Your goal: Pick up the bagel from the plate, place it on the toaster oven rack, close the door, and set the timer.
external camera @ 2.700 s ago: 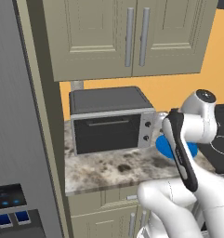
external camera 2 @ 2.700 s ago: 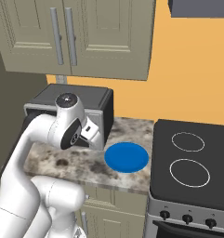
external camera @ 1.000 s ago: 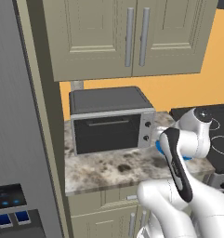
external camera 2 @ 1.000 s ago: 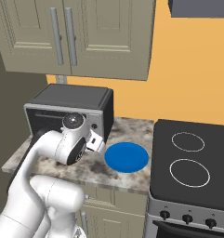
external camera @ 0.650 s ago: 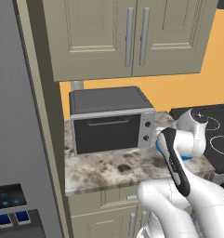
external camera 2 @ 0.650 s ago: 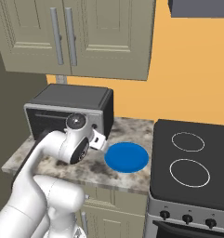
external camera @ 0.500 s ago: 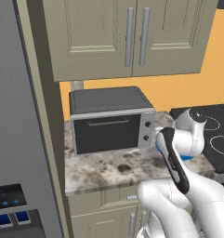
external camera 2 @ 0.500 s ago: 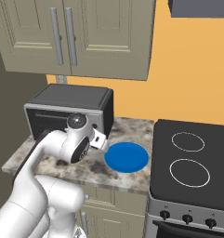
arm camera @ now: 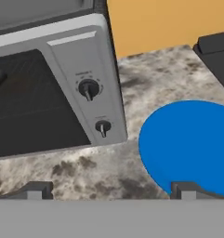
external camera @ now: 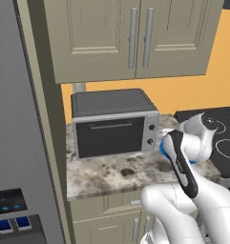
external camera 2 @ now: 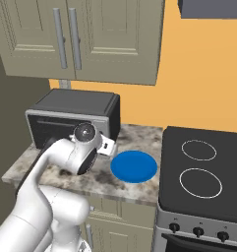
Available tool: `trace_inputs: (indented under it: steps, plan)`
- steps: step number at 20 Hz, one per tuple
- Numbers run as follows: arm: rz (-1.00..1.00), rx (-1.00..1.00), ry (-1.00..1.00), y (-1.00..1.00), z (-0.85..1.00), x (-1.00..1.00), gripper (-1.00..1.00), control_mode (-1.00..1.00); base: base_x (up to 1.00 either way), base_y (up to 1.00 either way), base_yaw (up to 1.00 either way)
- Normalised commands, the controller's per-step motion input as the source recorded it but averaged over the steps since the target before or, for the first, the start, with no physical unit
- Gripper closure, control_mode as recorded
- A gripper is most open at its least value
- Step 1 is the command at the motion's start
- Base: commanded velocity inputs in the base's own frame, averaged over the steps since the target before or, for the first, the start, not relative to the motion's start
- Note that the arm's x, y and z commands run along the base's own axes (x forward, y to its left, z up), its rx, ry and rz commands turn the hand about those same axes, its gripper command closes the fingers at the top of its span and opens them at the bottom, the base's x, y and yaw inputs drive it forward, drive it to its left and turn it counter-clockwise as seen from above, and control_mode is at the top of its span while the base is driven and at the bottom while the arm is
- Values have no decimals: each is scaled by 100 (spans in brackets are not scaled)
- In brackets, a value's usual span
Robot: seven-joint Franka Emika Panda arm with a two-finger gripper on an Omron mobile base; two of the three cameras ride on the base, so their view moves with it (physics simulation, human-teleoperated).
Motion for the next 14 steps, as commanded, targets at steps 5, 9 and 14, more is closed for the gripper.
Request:
trace_inputs:
  steps: [5,9,14]
  plan:
    - [4,-3,-26,17,-16,6,-100,-100,0,0,0]
    - [5,-5,-17,24,-15,22,-100,-100,0,0,0]
    - [7,-5,-8,10,-1,13,-100,-100,0,0,0]
